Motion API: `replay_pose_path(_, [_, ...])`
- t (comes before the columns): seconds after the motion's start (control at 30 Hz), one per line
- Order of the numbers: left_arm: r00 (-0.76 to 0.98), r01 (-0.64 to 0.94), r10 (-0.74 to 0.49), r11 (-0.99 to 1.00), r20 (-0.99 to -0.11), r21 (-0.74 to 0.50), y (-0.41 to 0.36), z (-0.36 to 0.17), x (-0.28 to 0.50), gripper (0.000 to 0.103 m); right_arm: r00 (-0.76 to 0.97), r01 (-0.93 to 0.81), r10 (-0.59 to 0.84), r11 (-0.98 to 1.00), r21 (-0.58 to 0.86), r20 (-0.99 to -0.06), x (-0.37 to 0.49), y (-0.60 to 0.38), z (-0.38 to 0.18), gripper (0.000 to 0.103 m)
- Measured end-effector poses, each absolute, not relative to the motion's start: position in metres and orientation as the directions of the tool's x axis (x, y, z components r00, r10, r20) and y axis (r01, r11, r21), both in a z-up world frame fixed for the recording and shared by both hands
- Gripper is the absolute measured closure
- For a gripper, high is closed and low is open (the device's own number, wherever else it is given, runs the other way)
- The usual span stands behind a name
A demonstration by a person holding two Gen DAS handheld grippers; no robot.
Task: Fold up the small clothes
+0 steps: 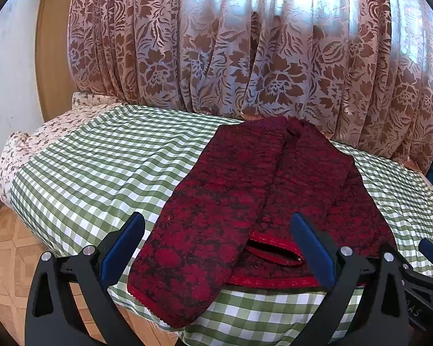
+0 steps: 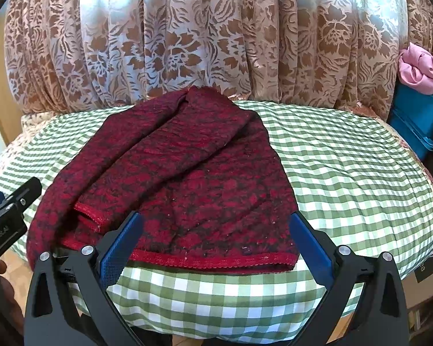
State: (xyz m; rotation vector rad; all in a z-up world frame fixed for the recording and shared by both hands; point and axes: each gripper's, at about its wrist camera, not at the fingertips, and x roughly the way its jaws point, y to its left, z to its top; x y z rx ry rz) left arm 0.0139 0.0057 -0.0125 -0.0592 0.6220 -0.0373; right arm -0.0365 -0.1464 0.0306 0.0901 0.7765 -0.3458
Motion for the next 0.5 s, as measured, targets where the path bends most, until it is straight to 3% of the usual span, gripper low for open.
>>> replay_pose_path(0.5, [0.812,0.007,-0.043,0.998,-0.582,-0.063,0.0103,-0.016,0.016,0.002,0.662,0.32,-0.265,0.946,-0.055,-0.701,-0.0329,-0.1406,0.0294,0.003])
